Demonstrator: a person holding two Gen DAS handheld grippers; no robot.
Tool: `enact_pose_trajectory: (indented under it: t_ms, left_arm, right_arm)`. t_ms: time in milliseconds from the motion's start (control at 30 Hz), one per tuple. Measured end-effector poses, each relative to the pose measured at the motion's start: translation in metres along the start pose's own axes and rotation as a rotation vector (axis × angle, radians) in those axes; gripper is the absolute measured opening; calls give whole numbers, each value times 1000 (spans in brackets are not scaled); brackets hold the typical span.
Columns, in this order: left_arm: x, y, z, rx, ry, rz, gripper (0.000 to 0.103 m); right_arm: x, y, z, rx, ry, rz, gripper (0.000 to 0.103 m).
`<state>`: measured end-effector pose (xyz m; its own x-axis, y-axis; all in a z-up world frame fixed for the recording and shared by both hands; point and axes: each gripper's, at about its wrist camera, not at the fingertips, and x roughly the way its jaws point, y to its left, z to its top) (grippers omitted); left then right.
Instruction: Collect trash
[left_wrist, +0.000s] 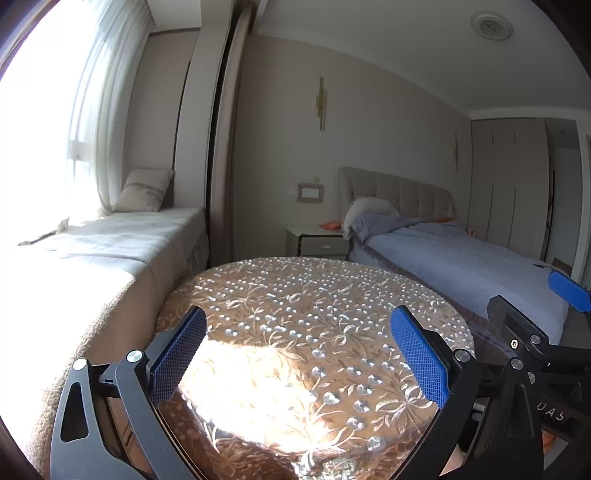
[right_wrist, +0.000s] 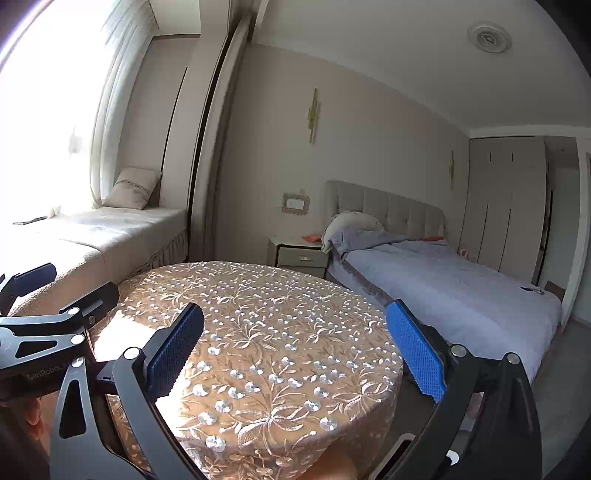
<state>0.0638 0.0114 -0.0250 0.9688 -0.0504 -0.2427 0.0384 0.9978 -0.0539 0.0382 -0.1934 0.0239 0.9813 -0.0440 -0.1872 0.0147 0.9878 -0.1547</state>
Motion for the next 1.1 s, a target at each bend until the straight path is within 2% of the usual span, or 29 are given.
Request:
enact_pose_trajectory:
  t_ms: [1100]
  left_arm:
    - [-2, 0, 1, 20, -4, 12, 98]
  right_arm:
    - [1, 0, 0, 24, 26, 15, 99]
